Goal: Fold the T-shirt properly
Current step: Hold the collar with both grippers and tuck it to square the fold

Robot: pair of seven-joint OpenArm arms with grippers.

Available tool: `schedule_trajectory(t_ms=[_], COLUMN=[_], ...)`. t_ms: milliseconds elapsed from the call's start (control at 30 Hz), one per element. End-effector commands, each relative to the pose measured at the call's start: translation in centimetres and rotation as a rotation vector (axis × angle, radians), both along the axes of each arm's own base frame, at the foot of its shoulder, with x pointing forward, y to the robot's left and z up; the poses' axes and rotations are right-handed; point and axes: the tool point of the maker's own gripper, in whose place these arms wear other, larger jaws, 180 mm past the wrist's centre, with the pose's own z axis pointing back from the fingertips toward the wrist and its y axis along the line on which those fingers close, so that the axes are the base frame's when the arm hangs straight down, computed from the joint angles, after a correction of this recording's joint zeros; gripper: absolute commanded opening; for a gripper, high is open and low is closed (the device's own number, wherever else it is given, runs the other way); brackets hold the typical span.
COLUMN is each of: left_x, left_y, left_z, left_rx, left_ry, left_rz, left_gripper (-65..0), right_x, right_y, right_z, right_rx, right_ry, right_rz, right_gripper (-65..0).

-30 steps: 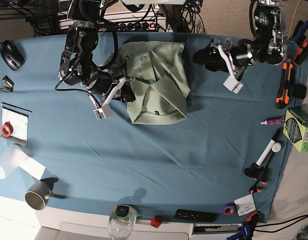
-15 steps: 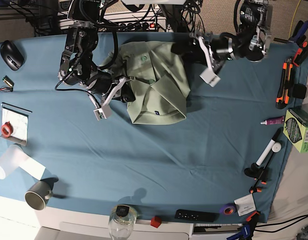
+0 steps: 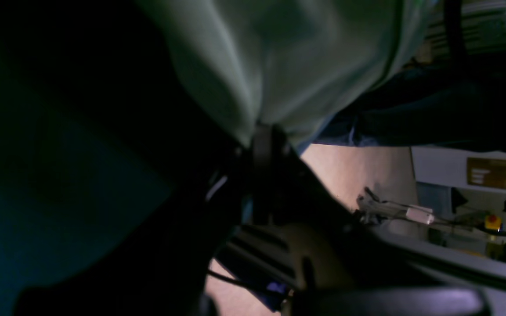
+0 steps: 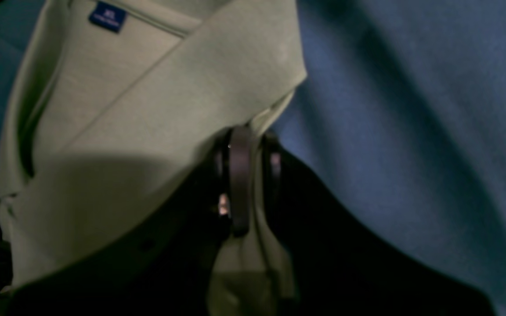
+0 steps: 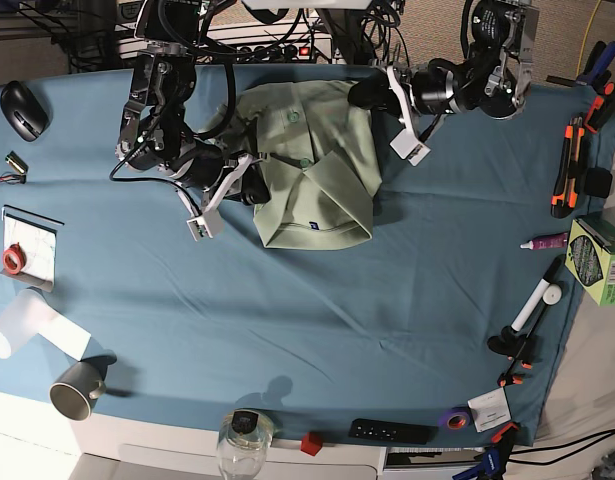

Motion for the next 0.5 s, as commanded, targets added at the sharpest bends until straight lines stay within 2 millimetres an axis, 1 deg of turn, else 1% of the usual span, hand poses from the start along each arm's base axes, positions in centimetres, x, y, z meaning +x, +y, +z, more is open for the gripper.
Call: schedule_trajectory(t_ms=[0,300,467], left_x=[0.1,0.0,0.1], left_y=[0.3,0.6,0.8], left_z=[0.0,-0.3,-0.4], left_rx=[0.02,0.046,0.055], left_ry=[-0.01,-0.002,-0.006], left_rz=[-0.009,-0.013,-0.015], left_gripper=[-65.0,-65.0,-65.0], right_x=[0.2,0.5,0.7], right_y=[-1.2,-4.4,-4.1], right_z=[-0.1,0.0,0.5], right_rx=[-0.058,-0.047,-0.008], right_ry=[0.009,0.014,0.004], right_rz=[-0.015,-0.146,-0.15], right_gripper=[-64.3,-64.3,-64.3])
